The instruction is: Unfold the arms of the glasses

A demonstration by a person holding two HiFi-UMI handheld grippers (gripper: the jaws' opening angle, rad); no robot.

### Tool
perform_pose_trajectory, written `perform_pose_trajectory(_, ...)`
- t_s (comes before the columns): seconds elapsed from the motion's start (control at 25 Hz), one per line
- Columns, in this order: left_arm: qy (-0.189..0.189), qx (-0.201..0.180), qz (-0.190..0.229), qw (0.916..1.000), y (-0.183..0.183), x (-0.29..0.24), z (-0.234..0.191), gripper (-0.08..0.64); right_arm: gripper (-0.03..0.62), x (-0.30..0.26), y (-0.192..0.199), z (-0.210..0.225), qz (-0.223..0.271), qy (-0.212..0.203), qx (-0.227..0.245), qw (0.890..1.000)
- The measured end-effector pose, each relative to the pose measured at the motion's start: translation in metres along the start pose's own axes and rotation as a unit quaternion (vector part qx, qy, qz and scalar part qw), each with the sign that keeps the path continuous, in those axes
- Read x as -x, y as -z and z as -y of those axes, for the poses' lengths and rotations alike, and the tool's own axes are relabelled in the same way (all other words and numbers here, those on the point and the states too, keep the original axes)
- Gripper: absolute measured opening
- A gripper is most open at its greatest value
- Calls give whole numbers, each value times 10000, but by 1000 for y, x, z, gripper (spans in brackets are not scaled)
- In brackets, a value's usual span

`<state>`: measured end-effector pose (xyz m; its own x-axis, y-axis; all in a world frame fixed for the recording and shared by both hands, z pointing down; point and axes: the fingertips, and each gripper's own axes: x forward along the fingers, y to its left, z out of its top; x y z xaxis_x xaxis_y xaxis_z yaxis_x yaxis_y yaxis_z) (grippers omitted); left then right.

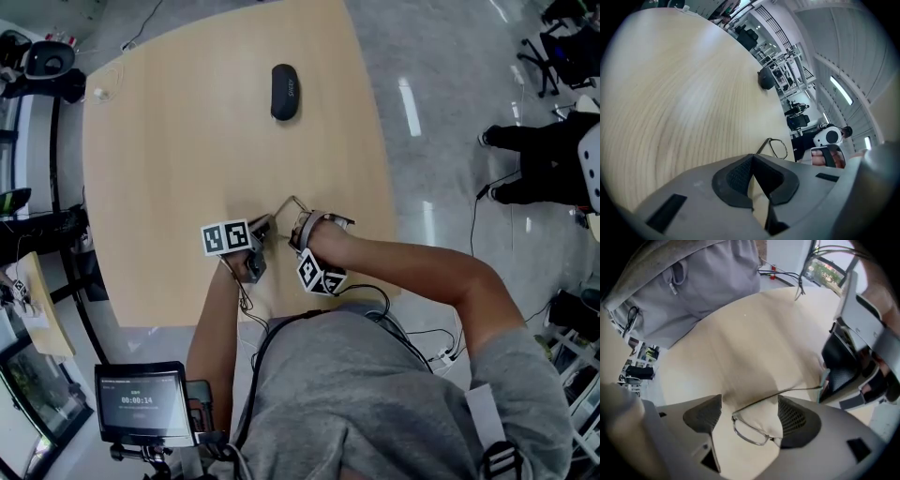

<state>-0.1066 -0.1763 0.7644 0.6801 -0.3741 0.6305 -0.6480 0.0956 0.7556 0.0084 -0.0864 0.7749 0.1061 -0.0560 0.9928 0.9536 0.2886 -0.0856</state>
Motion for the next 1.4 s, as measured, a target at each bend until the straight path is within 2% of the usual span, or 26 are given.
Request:
perform_pose_trajectory(0.08, -62, 36, 48, 10000, -2, -2, -1, 5, 379, -1, -3, -13, 4, -90, 143, 9999)
perform_pose_trajectory(0.28, -68, 210, 211, 9995, -8, -2, -5, 6, 379, 1, -12, -48, 113, -295, 128, 9994)
perform_pose_trajectory(0.52, -117, 194, 239, 9995, -10, 0, -9, 6, 379, -3, -11, -51, 171, -109, -287, 9994)
perform_pose_trajectory(0.6, -54, 176, 284, 9994, -3, 11, 1, 6, 379, 11, -18, -49, 236, 42, -584, 9980)
perform_pose_trajectory(0.68, 205, 112, 432, 9988, 1, 27, 20, 6, 379, 30, -26, -41, 414, 286, -1114, 9925)
perform_pose_trajectory(0.76, 541, -30, 708, 9960, -6, 42, 42, 6, 379, 48, -27, -30, 762, 568, -1893, 9773)
perform_pose_trajectory(0.8, 703, -154, 866, 9936, -8, 50, 57, 6, 379, 60, -26, -28, 984, 741, -2363, 9638)
perform_pose_trajectory(0.84, 852, -317, 1022, 9906, -8, 59, 75, 6, 379, 75, -24, -29, 1223, 944, -2869, 9454)
perform_pose_trajectory(0.88, 980, -518, 1176, 9869, -7, 68, 96, 6, 379, 93, -20, -31, 1472, 1175, -3388, 9218)
perform_pose_trajectory(0.96, 1162, -992, 1498, 9768, -6, 91, 133, 6, 379, 132, -6, -31, 1935, 1696, -4352, 8628)
perform_pose_trajectory(1.04, 1281, -1439, 1851, 9636, -3, 126, 163, 6, 379, 175, 1, -25, 2261, 2233, -5045, 8028)
perform_pose_trajectory(1.2, 1442, -2269, 2472, 9309, 25, 208, 217, 6, 372, 263, -15, -22, 2737, 3203, -5756, 7008)
perform_pose_trajectory(1.24, 1458, -2485, 2615, 9212, 34, 228, 232, 6, 337, 287, -19, -25, 2850, 3450, -5907, 6714)
perform_pose_trajectory(1.28, 1475, -2692, 2754, 9110, 44, 247, 247, 6, 179, 313, -24, -29, 2970, 3707, -6069, 6372)
perform_pose_trajectory(1.32, 1494, -2888, 2890, 9004, 53, 266, 261, 6, 67, 339, -29, -34, 3111, 3955, -6221, 5998)
perform_pose_trajectory(1.36, 1504, -3083, 3026, 8893, 64, 285, 273, 6, 45, 364, -36, -38, 3270, 4185, -6328, 5634)
perform_pose_trajectory(1.4, 1491, -3289, 3165, 8772, 75, 304, 285, 6, 24, 389, -44, -42, 3418, 4413, -6368, 5319)
